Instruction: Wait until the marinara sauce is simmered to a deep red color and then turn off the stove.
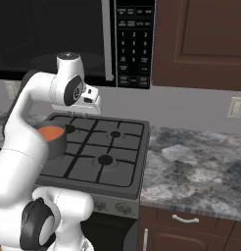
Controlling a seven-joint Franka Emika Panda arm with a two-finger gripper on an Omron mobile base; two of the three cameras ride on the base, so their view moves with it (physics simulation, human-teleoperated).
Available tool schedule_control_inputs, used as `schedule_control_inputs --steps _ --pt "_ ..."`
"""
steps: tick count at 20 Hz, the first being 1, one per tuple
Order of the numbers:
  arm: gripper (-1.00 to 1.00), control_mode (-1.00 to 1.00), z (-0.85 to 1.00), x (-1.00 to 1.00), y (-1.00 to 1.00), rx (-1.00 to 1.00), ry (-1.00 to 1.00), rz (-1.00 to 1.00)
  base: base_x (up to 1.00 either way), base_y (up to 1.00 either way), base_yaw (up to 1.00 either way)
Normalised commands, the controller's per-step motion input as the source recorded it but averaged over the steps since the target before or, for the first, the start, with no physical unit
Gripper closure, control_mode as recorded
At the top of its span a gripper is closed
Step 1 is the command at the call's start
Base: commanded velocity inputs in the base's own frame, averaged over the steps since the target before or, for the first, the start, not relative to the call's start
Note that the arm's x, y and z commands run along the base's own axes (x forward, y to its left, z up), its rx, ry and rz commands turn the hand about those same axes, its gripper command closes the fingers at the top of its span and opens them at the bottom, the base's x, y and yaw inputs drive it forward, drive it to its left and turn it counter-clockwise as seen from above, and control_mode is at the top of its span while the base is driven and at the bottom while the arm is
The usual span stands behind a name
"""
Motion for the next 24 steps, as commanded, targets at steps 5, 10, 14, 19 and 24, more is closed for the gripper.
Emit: schedule_control_inputs --steps 5,10,14,19,24 --pt "-1.00 -1.00 -0.03 0.00 0.06 0.00 0.00 0.00 0.00 0.00 0.00" --pt "-1.00 -1.00 0.00 -0.06 0.39 -0.01 0.00 0.00 0.00 0.00 0.00" --pt "-1.00 -1.00 -0.10 -0.08 0.67 -0.04 0.00 0.00 0.00 0.00 0.00" --pt "-1.00 -1.00 -0.10 -0.19 0.66 -0.03 0.00 0.00 0.00 0.00 0.00" --pt "-1.00 -1.00 -0.09 -0.24 0.75 -0.02 -0.03 0.00 0.00 0.00 0.00"
